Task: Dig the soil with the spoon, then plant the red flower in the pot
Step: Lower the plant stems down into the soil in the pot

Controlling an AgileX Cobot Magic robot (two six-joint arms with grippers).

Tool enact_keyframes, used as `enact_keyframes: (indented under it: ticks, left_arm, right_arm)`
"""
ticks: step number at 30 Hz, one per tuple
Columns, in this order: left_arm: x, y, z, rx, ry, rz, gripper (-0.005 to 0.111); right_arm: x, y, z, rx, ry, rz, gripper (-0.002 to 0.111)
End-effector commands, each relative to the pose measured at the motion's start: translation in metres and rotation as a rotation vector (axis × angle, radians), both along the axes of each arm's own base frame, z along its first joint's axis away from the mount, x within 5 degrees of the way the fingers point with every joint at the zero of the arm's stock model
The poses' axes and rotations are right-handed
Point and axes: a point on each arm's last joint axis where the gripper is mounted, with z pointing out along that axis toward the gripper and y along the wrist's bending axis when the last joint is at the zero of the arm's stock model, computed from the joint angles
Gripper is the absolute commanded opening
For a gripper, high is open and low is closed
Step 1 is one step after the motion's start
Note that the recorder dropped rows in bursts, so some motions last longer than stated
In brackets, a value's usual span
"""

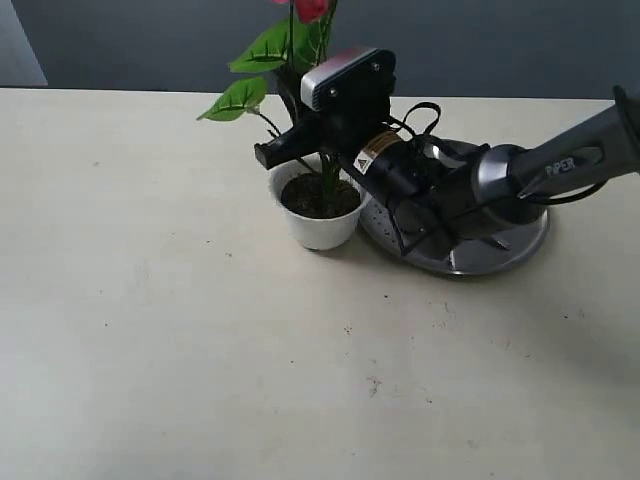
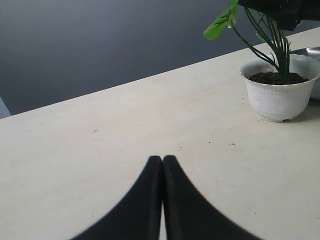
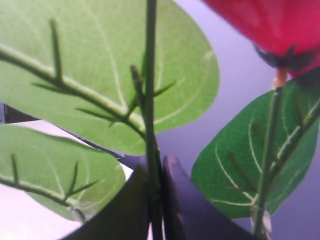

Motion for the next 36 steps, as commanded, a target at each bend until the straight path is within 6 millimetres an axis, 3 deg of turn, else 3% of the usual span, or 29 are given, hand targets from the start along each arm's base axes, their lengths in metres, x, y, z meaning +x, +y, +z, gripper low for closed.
enact_keyframes:
  ticks: [1, 7, 12, 36]
  left_arm:
    - [0.0, 0.0, 0.003, -0.008, -0.016, -0.004, 0.0]
    - [0.0, 0.0, 0.003, -0.008, -0.016, -0.004, 0.0]
    - [0.0, 0.0, 0.003, -0.008, -0.016, -0.004, 0.0]
    - [0.0, 0.0, 0.003, -0.008, -0.016, -0.004, 0.0]
  right_arm:
    - [-0.001, -0.005, -0.025, -0.165, 0.191, -0.023, -0.001]
    - [-0.002, -0.012, -0.025, -0.256, 0.362, -0.079, -0.001]
    - [-0.006, -0.014, -0.019, -0.335, 0.408, -0.069, -0.001]
    - [-0.006, -0.008, -0.003, -0.25, 0.268, -0.022, -0.001]
